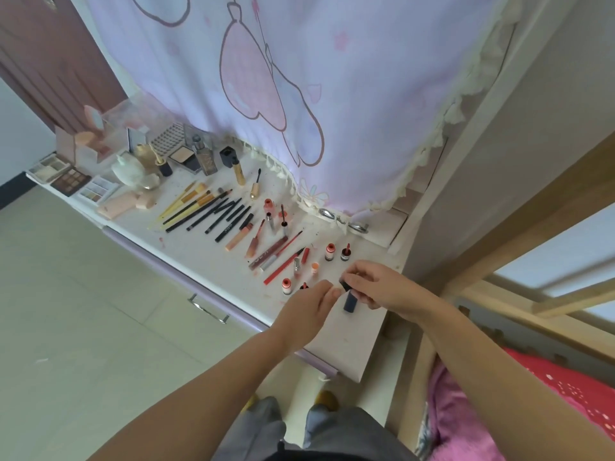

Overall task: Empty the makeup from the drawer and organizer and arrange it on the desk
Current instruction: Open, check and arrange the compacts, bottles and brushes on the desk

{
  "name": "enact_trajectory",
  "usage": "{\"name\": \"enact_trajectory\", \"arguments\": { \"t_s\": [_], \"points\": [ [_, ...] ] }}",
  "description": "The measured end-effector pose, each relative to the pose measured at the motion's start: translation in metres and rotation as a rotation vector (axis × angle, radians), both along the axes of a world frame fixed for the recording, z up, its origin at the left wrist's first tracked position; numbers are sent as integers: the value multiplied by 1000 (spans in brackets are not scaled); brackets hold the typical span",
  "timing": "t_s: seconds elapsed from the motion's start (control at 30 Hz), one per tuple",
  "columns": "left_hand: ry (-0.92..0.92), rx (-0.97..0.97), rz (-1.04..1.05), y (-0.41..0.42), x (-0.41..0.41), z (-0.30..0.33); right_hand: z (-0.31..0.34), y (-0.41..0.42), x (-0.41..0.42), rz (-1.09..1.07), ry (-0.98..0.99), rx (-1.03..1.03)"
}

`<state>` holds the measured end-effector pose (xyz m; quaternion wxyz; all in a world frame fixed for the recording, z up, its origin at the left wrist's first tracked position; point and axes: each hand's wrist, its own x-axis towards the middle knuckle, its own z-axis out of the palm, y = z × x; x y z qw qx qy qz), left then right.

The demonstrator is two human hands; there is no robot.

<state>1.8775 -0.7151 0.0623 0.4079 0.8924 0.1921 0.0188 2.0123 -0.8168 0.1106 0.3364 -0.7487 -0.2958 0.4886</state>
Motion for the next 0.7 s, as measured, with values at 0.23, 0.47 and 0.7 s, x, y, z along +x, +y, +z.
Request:
{"name": "enact_trajectory", "arguments": {
  "t_s": [0.23, 0.47, 0.7],
  "points": [
    [-44, 74, -45, 3, -2, 2, 16, 2, 3, 127, -81, -154],
    [-16, 80, -54, 3, 2, 9, 21, -4, 11, 141, -2, -69],
    [-16, 156, -107, 1, 0, 7, 16, -5, 12, 185, -49, -144]
  ]
}}
